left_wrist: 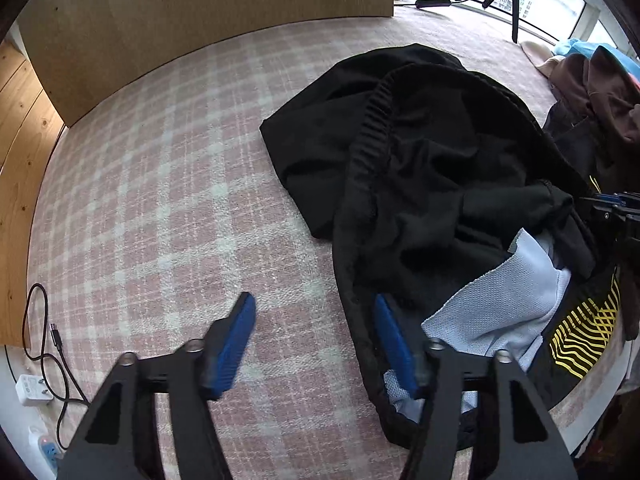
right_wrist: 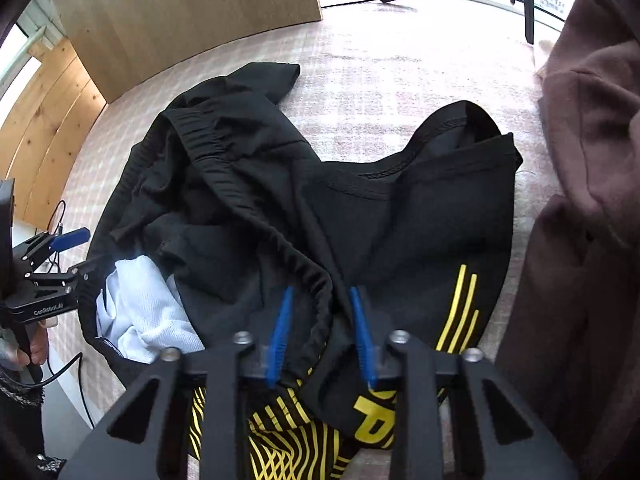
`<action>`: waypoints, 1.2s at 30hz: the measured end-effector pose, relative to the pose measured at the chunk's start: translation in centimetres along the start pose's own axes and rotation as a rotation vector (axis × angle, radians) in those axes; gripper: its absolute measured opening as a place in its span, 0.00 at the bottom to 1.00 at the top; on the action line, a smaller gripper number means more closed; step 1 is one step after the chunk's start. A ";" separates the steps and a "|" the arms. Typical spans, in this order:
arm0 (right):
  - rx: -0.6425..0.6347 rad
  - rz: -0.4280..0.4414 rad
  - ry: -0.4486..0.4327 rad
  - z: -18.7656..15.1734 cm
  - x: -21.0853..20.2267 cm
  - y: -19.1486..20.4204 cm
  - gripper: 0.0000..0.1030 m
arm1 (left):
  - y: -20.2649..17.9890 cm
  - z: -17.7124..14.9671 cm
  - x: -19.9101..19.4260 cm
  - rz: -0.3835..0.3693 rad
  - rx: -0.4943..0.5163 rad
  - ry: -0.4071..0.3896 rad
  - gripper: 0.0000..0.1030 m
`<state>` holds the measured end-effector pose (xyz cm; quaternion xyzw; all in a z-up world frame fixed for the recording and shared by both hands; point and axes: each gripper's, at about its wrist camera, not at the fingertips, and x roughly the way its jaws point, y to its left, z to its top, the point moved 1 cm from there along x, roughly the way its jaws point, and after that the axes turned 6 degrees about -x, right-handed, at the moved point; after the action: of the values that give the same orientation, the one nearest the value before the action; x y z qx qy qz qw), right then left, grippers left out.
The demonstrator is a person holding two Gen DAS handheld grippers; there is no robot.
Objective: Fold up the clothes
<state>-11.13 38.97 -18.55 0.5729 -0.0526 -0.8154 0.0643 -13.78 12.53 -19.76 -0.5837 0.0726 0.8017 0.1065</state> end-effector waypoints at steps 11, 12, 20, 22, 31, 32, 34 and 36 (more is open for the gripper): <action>-0.155 -0.031 -0.076 0.9 -2.8 1.2 0.28 | 1.0 -1.4 -4.1 -0.068 -0.035 -0.088 0.04; -0.178 -0.033 -0.074 1.2 -2.4 1.5 0.29 | 1.3 -1.6 -4.3 -0.063 -0.041 -0.092 0.04; -0.298 -0.050 0.005 1.4 -0.4 2.9 0.06 | 2.8 -1.3 -6.7 -0.074 -0.091 -0.138 0.04; -0.277 -0.051 -0.027 1.1 -2.6 2.3 0.06 | 3.7 -0.9 -8.3 -0.077 -0.120 -0.173 0.03; -0.211 -0.072 -0.378 3.4 -20.9 0.1 0.06 | 6.5 2.1 -22.4 -0.083 -0.132 -0.472 0.03; -0.220 -0.072 -0.423 3.6 -22.9 0.5 0.06 | 6.4 2.4 -24.3 -0.074 -0.121 -0.507 0.03; -0.230 -0.055 -0.490 4.1 -26.3 1.6 0.06 | 6.4 2.9 -27.8 -0.076 -0.098 -0.568 0.03; -0.238 -0.045 -0.549 4.8 -29.0 2.5 0.06 | 6.6 3.4 -30.4 -0.077 -0.080 -0.619 0.03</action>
<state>-5.78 41.37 10.39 0.3204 0.0407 -0.9415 0.0966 -9.57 4.36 10.14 -0.3181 -0.0170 0.9388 0.1307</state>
